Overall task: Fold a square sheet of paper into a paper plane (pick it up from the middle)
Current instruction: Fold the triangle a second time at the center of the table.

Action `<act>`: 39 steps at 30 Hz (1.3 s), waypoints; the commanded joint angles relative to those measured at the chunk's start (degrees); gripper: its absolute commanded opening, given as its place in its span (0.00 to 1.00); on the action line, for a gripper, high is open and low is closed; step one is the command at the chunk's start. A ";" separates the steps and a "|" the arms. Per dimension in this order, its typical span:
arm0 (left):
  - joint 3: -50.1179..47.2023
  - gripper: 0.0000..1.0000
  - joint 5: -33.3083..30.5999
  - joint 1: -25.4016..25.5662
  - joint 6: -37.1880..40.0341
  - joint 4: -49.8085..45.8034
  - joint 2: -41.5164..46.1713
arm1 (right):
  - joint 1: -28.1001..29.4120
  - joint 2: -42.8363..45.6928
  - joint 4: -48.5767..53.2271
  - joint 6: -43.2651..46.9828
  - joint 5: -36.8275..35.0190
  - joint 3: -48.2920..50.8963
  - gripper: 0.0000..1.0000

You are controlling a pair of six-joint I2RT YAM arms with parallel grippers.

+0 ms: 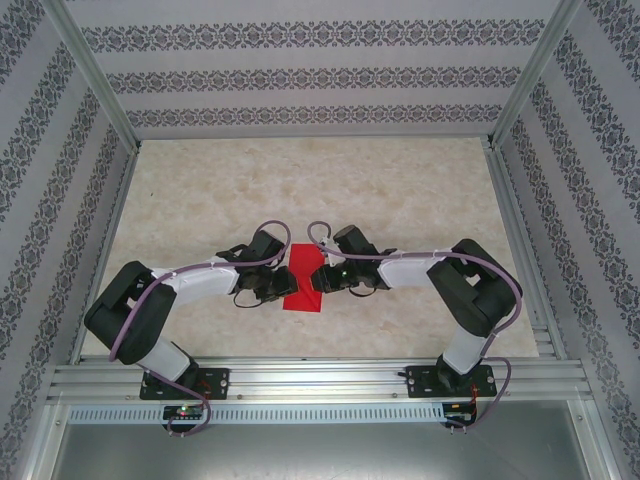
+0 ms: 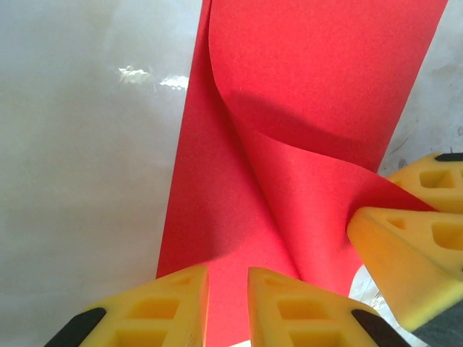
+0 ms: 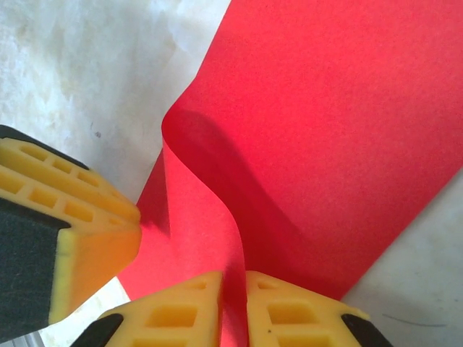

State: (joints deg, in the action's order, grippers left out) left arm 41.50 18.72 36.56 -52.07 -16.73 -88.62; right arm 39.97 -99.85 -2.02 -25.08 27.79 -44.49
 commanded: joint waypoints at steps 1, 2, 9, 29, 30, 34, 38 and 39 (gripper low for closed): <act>0.56 0.22 -1.44 1.02 0.67 -0.61 -0.50 | -0.63 -1.15 1.91 2.81 0.95 -2.05 0.16; 0.70 0.22 -1.60 1.12 0.81 -0.90 -0.56 | -0.68 -1.20 2.25 3.09 0.74 -2.17 0.16; 1.05 0.22 -2.39 1.15 1.23 -2.03 -0.80 | -0.91 -2.12 3.21 4.02 1.54 -3.49 0.16; 1.89 0.21 -3.33 1.41 1.98 -3.26 -0.78 | -1.08 -4.98 6.53 6.50 1.66 -6.49 0.16; 1.85 0.21 -3.38 1.41 2.06 -3.26 -0.52 | -1.12 -5.11 6.59 6.54 1.49 -6.48 0.16; 2.16 0.22 -3.88 1.41 2.32 -4.00 0.49 | -1.14 -5.48 7.54 7.06 1.20 -6.84 0.16; 2.48 0.23 -4.22 1.41 1.90 -4.03 2.16 | -1.13 -5.83 8.32 7.44 0.60 -7.00 0.16; 2.60 0.23 -4.28 1.41 1.61 -3.79 2.76 | -1.12 -5.93 8.51 7.50 0.60 -7.01 0.16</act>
State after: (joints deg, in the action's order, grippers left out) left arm 42.28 15.66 36.95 -51.20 -19.40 -88.31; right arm 39.22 -104.12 5.23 -19.31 28.86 -50.57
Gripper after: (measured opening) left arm 0.227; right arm 0.159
